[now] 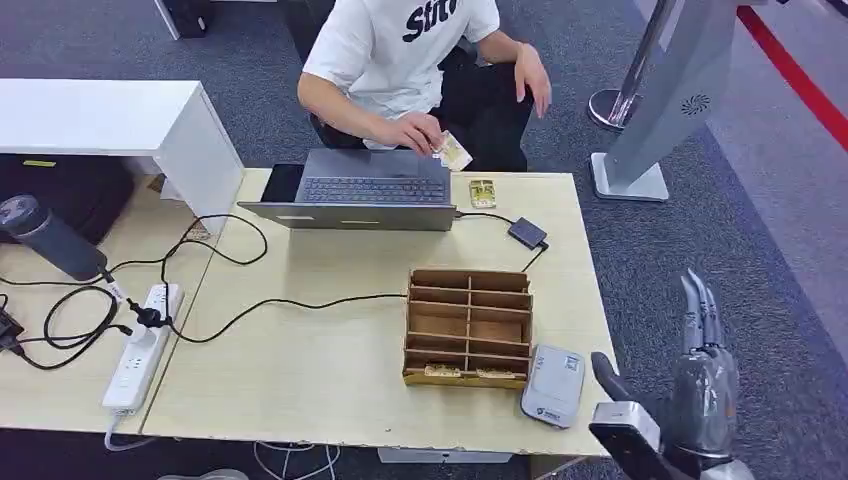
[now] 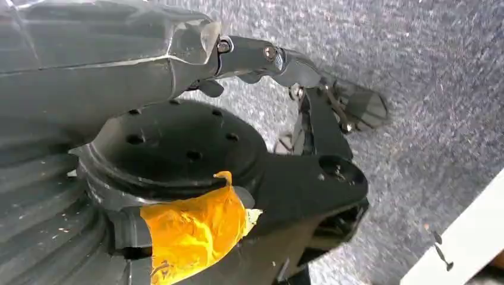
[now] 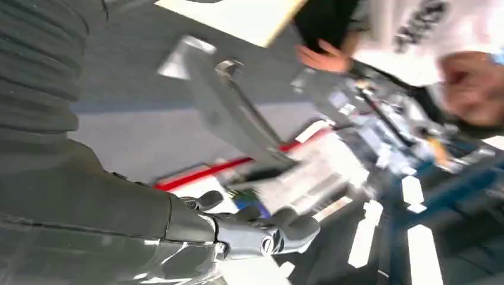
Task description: Pass the card to the sensor for recognition and then transmit it.
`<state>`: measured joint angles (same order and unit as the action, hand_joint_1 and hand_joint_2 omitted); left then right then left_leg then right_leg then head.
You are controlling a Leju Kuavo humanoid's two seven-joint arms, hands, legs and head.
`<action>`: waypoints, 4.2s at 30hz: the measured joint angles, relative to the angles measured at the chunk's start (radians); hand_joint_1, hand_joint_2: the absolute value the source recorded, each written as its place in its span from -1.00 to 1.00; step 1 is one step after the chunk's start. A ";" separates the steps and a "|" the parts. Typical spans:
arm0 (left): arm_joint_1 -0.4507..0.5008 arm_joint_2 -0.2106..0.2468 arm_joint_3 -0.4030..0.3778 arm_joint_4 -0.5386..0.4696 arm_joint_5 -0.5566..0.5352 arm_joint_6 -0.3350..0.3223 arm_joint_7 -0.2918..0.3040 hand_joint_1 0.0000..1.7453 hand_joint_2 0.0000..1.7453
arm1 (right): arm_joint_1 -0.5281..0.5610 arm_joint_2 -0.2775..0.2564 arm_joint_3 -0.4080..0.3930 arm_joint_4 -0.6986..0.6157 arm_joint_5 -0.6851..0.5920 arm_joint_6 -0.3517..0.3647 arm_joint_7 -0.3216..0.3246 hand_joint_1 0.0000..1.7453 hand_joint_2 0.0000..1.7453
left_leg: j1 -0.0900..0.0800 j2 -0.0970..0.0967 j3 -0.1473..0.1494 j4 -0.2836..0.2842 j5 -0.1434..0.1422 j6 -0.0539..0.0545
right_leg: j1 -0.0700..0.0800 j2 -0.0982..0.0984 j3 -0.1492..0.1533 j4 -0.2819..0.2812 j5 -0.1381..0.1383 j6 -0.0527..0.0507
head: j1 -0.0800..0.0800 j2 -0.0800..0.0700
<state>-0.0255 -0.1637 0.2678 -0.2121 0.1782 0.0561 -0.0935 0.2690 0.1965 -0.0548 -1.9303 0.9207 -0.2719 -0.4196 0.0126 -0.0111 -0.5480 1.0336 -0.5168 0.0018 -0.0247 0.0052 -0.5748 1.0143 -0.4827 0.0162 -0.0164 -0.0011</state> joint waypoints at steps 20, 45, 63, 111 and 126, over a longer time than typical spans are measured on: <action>-0.013 0.019 -0.091 0.000 -0.181 -0.014 0.038 -1.00 1.00 | -0.708 -0.069 0.307 0.427 0.435 0.146 0.491 -1.00 1.00 | 0.000 0.005 0.001 0.000 0.006 -0.004 | 0.000 0.005 -0.003 0.001 0.007 -0.003 | 0.001 0.000; -0.013 0.020 -0.111 0.005 -0.193 -0.011 0.050 -1.00 1.00 | -0.862 0.008 0.233 0.696 0.369 0.098 0.442 1.00 1.00 | 0.000 0.004 -0.003 0.000 0.006 -0.005 | 0.000 0.004 -0.007 0.002 0.007 -0.003 | 0.001 0.000; -0.012 0.020 -0.102 0.008 -0.142 -0.029 0.033 -1.00 1.00 | -0.781 0.016 0.302 0.619 0.306 0.124 0.307 1.00 1.00 | 0.000 0.003 -0.004 0.000 0.006 -0.005 | 0.000 0.004 -0.007 0.001 0.007 -0.003 | 0.001 0.000; -0.006 0.005 0.043 0.008 -0.069 0.007 -0.007 -1.00 1.00 | -0.072 -0.023 0.008 0.289 0.106 0.136 0.262 1.00 1.00 | 0.000 0.002 -0.005 0.000 0.003 -0.005 | 0.000 0.002 -0.008 0.000 0.005 -0.004 | 0.001 0.000; -0.006 0.009 0.044 0.008 -0.080 0.007 -0.014 -1.00 1.00 | -0.092 -0.022 0.012 0.400 0.160 0.198 0.303 1.00 1.00 | 0.000 0.002 -0.005 0.000 0.003 -0.005 | 0.000 0.002 -0.008 0.000 0.005 -0.004 | 0.001 0.000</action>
<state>-0.0312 -0.1545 0.3120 -0.2045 0.0984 0.0626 -0.1076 0.1769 0.1743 -0.0423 -1.5305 1.0811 -0.0736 -0.1167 0.0127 -0.0092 -0.5533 1.0331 -0.5135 -0.0031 -0.0246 0.0074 -0.5829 1.0146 -0.4775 0.0125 -0.0156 -0.0011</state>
